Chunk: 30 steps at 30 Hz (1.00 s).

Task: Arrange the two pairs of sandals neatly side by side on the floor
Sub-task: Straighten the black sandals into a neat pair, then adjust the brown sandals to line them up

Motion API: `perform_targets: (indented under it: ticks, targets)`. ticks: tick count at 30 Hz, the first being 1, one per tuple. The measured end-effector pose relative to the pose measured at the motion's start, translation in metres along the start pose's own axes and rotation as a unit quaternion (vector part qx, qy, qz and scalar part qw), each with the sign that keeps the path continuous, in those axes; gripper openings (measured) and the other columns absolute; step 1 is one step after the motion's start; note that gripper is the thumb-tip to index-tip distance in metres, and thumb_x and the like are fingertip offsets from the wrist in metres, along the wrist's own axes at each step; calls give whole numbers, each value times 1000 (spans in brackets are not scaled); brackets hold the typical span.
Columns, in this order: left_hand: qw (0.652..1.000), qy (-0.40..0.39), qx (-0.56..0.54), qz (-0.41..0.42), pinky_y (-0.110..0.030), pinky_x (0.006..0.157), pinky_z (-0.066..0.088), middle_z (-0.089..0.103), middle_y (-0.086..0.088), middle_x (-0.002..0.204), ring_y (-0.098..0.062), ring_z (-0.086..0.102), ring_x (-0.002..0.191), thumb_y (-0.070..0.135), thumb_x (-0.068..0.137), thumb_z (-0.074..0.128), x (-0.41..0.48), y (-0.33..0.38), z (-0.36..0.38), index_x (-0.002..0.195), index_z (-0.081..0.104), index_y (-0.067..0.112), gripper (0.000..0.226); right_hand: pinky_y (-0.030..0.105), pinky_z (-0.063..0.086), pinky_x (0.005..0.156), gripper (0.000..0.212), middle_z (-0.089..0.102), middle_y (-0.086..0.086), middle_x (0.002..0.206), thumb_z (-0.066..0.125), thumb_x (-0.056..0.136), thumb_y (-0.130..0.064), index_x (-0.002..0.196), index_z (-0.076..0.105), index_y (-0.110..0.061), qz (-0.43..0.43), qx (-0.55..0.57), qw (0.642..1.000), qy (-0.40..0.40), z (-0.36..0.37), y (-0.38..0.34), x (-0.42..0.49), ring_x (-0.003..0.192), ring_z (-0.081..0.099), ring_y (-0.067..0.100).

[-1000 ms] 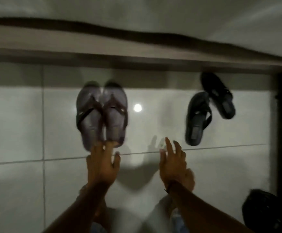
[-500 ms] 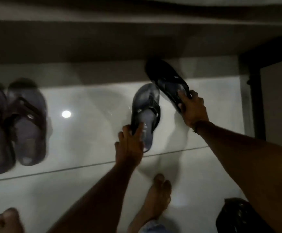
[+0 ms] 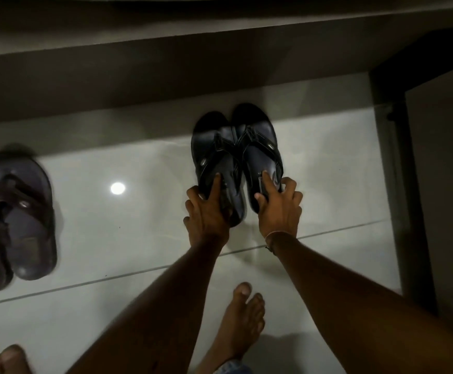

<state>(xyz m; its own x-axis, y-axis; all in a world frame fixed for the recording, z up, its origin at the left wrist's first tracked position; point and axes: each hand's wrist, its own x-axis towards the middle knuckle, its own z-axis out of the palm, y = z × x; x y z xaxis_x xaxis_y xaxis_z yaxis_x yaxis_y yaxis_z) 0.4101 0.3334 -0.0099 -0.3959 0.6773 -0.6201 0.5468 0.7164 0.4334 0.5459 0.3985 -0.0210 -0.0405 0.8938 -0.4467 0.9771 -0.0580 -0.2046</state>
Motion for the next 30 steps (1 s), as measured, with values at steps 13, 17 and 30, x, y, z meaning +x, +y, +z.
perform_targets:
  ticks: [13,17,30]
  targets:
    - [986,113,-113,-48,-52,97,50,44,3,139,-28,54,121,48,99,55,-115,-113,-87,132,59,42,34,54,35,117,44,44,3,157,45,104,-42,148,50,-36,-52,77,995,-22,36,-97,-164,145,35,31]
    - [982,128,-25,-137,-54,97,45,51,-8,138,-39,51,121,43,99,54,-135,-256,-160,135,59,33,37,45,46,109,40,50,-2,152,55,102,-35,142,59,-33,-131,107,981,-91,90,-201,-234,137,46,24]
    - [997,49,3,-54,-57,95,53,26,-12,151,-44,39,133,40,86,75,-57,-453,-262,145,33,39,73,48,54,99,59,44,9,149,60,101,-29,155,38,-35,-150,26,982,-112,196,-349,-222,125,50,35]
